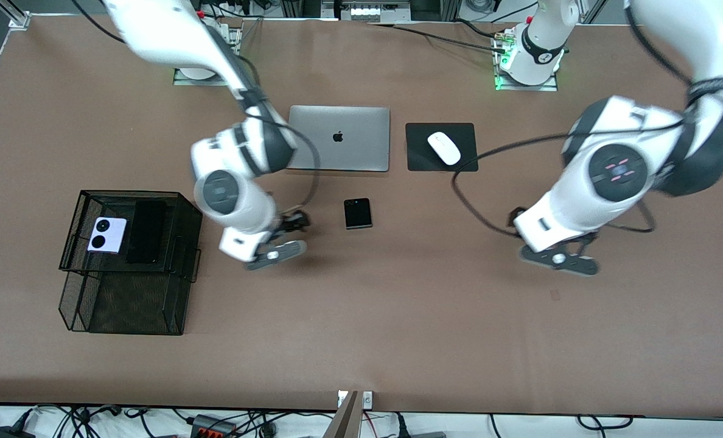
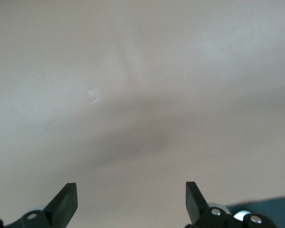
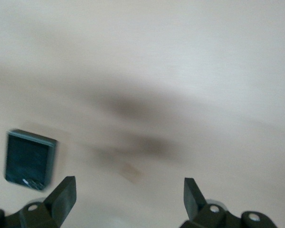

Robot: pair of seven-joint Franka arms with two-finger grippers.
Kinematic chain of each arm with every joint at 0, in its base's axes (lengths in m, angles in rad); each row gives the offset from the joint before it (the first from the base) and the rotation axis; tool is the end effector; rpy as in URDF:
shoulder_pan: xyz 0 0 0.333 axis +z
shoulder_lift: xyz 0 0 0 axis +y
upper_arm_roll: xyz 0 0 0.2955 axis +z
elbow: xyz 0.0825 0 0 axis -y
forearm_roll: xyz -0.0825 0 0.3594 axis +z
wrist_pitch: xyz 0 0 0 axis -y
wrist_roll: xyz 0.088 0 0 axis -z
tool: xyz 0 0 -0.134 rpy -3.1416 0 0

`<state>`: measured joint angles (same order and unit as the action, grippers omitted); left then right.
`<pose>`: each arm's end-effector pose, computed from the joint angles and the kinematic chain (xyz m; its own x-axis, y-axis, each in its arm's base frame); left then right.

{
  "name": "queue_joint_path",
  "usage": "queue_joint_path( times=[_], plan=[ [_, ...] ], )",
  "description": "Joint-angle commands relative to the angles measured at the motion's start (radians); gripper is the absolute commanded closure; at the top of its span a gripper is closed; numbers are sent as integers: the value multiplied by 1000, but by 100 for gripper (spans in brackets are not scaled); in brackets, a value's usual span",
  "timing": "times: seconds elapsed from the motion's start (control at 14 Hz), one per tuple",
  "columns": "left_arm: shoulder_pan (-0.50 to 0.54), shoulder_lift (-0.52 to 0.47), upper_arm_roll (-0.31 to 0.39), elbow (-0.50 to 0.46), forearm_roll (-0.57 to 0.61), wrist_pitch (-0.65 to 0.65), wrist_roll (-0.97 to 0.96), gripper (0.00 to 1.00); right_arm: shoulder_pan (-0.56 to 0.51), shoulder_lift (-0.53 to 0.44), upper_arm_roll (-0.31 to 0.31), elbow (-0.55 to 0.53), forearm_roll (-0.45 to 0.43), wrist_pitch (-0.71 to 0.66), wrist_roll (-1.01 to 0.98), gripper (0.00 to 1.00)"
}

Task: Place phones with both arms
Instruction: 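Grasp the black flip phone with the right gripper while the left gripper withdraws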

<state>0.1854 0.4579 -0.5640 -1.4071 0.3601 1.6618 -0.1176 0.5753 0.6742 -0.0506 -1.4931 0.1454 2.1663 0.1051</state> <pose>0.6165 -0.1408 0.4216 0.9544 -0.2735 -0.1194 -0.2879 -0.9492 -0.1270 0.5823 0.3529 0.2453 0.9395 0.3425 -0.0120 0.3402 -0.9362 -0.0878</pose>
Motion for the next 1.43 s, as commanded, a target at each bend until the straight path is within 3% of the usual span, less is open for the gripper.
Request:
queue_joint_path(
  times=[0.0,0.29,0.36,0.57,0.72,0.86,1.07,1.29,1.36],
  plan=[
    [32,-118,71,-1,-140,-57,146,0,95,59,-14,4,3,105,131,0],
    [-165,-321,471,-114,-369,-103,274,0,182,125,-20,5,-15,210,254,0],
    [-199,-368,536,-151,-374,-91,271,0,201,134,-21,5,-17,216,283,0],
    [-248,-528,628,-365,-368,79,201,0,225,160,-21,17,-24,230,356,0],
    [-253,-600,633,-479,-365,212,203,0,239,179,-21,25,-32,230,404,0],
    [-219,-601,618,-466,-362,219,213,0,248,200,-21,49,-43,231,433,0],
    [-196,-562,553,-382,-359,199,207,0,250,206,-21,51,-44,231,441,0],
    [-195,-495,547,-267,-359,81,204,0,250,209,-20,51,-44,231,456,0],
    [-196,-493,549,-259,-359,60,202,0,255,209,-21,51,-52,231,456,14]
  ],
)
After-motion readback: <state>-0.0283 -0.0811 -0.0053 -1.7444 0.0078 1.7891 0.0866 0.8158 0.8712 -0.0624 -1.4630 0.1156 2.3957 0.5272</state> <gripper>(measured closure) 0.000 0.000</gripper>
